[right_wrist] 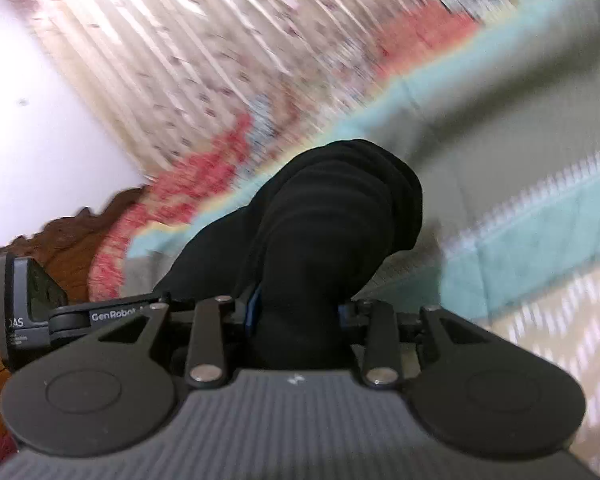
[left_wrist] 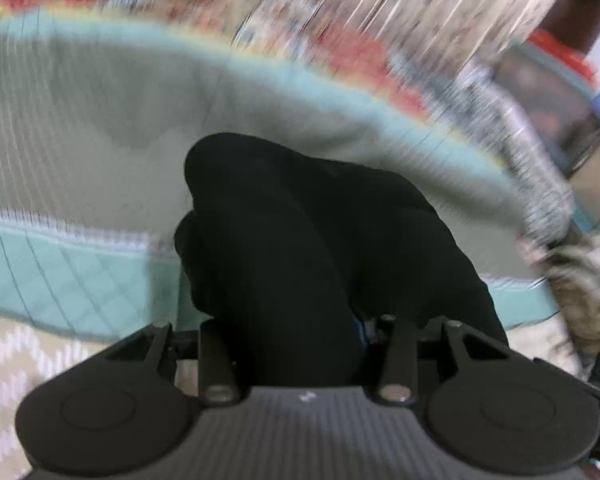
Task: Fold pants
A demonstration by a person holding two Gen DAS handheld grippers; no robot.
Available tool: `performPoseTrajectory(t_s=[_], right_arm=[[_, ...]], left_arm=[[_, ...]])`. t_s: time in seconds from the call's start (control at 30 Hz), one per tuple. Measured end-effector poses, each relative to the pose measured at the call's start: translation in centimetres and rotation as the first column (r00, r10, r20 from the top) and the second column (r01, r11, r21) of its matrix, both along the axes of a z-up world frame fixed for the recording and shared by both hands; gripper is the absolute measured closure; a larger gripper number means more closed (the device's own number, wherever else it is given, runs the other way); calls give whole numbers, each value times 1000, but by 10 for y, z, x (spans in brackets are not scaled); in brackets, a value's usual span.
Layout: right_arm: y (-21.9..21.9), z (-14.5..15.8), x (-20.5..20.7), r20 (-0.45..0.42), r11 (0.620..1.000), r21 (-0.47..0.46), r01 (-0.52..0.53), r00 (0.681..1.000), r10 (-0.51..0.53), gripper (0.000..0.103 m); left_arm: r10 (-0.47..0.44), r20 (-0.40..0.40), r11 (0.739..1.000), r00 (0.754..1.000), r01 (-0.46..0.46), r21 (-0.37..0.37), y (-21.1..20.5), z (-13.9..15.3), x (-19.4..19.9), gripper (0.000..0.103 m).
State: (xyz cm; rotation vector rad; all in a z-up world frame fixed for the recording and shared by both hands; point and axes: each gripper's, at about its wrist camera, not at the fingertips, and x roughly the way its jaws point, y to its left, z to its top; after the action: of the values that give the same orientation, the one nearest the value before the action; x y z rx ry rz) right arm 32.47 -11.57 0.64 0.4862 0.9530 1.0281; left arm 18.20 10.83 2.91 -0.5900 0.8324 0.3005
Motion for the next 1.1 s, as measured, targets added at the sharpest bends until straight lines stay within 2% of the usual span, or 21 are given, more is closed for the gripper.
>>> performPoseTrajectory(t_s=[0.03,0.07,0.1,0.17,0.2,0.27,0.37,0.43,0.63,0.83,0.9,1.1], right_arm=[[3,-18,0,-57,998,-65,-8,998,4,65],[3,-34,0,-102,994,-112,-6,995,-5,62],[-4,-46,0,-143,996,-90,13,989,-26,60],[-13,-49,3,-183,998,-59,20,983,-30,57],[-14,-44,0,-172,997,-69,19,985,-30,53],[-15,-29,-6,-121,993,-112,41,991,-54,33],[-32,-6,-22,-22,981,-153,119,992,-124,18],[-55,8,-44,38,970,-183,162,987,-158,18],[-106,36,-123,158,953,-249,171,978,-134,14],[-122,56,-177,159,948,-265,173,978,-134,12],[-128,58,-191,146,943,-277,183,978,-147,12],[-147,61,-226,82,915,-342,214,977,-198,12]], left_arm=[[6,-48,1000,999,-6,-12,0,-19,2,59],[26,-52,1000,998,-27,-16,0,-35,0,41],[46,-4,999,999,-46,-14,0,-40,-7,34],[61,4,998,998,-61,-22,1,-40,-9,28],[73,-6,997,997,-73,-20,0,-38,-11,27],[86,-22,996,996,-86,3,-6,-24,-14,32],[88,-5,990,996,-87,107,-24,9,-37,33],[94,-1,981,996,-93,168,-42,25,-58,31],[102,-68,958,992,-80,275,-100,55,-107,29],[111,-88,948,990,-79,308,-150,75,-170,23],[120,-87,942,989,-86,326,-164,81,-186,15],[130,-69,928,989,-97,359,-192,98,-225,2]])
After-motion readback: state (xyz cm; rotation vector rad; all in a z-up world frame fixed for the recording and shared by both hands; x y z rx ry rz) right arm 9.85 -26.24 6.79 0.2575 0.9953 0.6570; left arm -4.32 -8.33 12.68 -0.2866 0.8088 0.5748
